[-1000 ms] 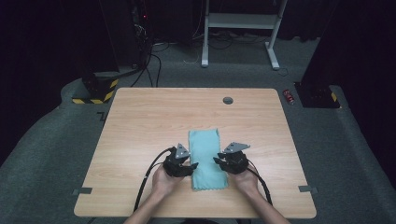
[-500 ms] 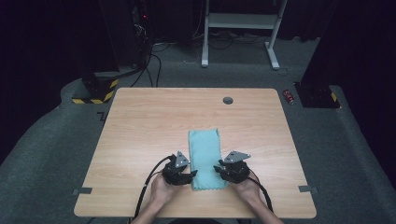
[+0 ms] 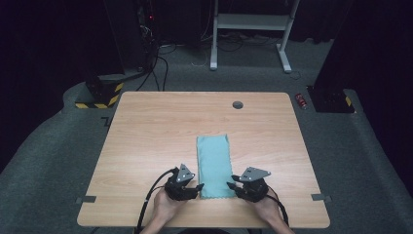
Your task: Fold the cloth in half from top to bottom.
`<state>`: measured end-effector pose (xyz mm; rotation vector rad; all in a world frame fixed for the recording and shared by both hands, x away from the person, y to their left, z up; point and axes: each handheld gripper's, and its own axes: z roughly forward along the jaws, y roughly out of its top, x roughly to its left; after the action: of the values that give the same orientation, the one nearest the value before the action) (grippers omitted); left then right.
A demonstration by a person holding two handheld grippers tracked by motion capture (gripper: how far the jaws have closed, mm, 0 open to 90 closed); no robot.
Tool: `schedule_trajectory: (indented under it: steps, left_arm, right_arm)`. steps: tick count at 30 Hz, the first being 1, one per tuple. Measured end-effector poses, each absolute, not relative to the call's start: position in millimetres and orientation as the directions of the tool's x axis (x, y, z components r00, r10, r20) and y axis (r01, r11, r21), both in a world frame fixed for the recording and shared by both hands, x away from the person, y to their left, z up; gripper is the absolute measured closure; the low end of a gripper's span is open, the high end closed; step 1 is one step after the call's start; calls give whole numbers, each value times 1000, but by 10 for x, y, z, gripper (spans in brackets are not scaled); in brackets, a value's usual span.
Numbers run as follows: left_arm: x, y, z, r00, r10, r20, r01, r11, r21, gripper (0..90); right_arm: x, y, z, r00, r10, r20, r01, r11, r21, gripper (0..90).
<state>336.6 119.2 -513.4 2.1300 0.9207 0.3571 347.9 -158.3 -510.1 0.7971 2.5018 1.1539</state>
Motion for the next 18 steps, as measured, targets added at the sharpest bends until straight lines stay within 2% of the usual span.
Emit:
schedule_trajectory:
  steps: [4,10,18]
  left_arm:
    - [3584,1186,-5085,683,729,-48,509,-427,748,462]
    - [4163,1243,-4996,583,807,-92,581,-335,742,469]
    - [4733,1248,-5015,492,862,-123,651,-270,710,469]
  right_arm:
    - [3668,-1565,-5027,-787,617,-17,381,509,772,644]
    - [4267,-1511,-4919,-707,704,63,484,417,770,646]
    - [4901,-1331,-4979,-625,776,81,584,397,708,626]
